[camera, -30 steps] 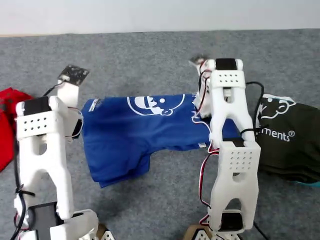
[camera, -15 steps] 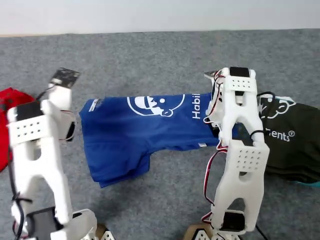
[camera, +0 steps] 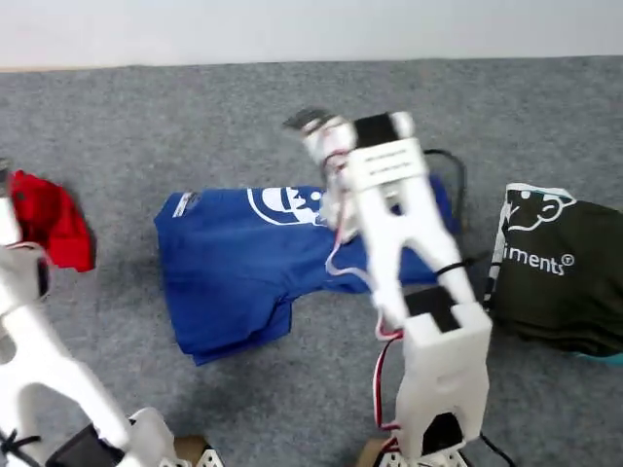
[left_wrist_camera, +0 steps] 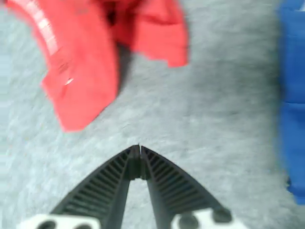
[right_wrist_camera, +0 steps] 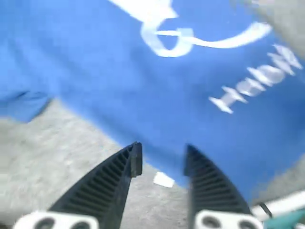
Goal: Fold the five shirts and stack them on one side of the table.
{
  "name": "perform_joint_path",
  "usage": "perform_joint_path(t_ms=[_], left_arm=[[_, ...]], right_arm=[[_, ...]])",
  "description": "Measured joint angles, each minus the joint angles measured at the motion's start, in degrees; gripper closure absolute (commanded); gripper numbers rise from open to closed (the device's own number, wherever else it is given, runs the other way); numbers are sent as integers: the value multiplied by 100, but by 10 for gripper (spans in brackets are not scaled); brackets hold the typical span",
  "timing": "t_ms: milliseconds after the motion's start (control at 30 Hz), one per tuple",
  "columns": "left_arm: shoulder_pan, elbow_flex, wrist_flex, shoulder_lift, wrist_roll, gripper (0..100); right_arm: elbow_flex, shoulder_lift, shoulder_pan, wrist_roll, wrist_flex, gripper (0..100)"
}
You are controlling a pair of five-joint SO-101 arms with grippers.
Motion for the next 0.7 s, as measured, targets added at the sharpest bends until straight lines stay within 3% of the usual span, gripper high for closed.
perform_joint_path(t_ms=[400, 500, 700], left_arm=[[-949, 695, -62, 0, -695, 994], [-1160, 730, -62, 0, -791, 994], [-1363, 730, -62, 0, -958, 994]], right_arm=[[1266, -519, -3165, 448, 0, 754], [1275, -519, -3543, 448, -70, 753], [1275, -88, -3648, 448, -607, 753]])
